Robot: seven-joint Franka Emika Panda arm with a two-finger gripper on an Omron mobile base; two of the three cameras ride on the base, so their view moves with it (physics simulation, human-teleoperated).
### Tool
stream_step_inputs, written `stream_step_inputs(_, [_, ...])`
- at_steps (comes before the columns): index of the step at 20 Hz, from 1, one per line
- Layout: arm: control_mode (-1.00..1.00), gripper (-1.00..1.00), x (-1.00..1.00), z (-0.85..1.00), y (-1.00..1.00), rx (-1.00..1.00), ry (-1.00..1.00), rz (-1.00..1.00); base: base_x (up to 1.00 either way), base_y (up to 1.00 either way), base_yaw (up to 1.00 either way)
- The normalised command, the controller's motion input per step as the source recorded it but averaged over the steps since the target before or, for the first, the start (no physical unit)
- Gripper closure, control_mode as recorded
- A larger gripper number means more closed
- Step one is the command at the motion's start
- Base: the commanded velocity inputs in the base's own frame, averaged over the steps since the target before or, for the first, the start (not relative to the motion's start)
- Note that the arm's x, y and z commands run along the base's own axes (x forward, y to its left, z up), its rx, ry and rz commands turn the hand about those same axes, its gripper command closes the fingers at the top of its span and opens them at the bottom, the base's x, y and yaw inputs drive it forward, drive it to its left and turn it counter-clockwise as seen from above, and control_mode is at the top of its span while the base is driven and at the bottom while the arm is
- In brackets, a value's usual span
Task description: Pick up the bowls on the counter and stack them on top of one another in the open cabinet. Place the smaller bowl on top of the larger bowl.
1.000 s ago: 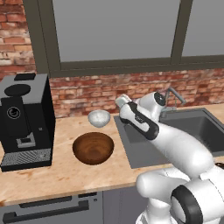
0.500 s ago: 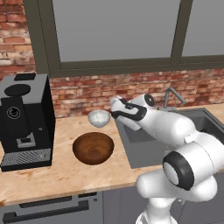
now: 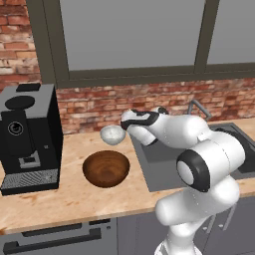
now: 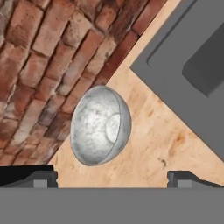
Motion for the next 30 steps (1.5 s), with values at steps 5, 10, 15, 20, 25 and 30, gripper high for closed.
stream_step_inputs(5, [-1.0,-1.0,0.29,-0.24,0.12,0.0,0.05,0.0,0.0,0.0,0.0])
stream_step_inputs(10, [-1.0,-1.0,0.21,-0.29,0.12,-0.01,0.04,0.0,0.0,0.0,0.0])
stream_step_inputs(15, [-1.0,-1.0,0.15,-0.23,0.07,-0.04,0.01,0.0,0.0,0.0,0.0])
stream_step_inputs(20, [-1.0,-1.0,0.11,-0.23,0.05,-0.05,0.02,0.0,0.0,0.0,0.0])
stream_step_inputs(25, [-1.0,-1.0,0.19,-0.16,0.06,-0.03,0.0,0.0,0.0,0.0,0.0])
stream_step_inputs(30, [-1.0,-1.0,0.27,-0.09,0.08,-0.01,0.0,0.0,0.0,0.0,0.0])
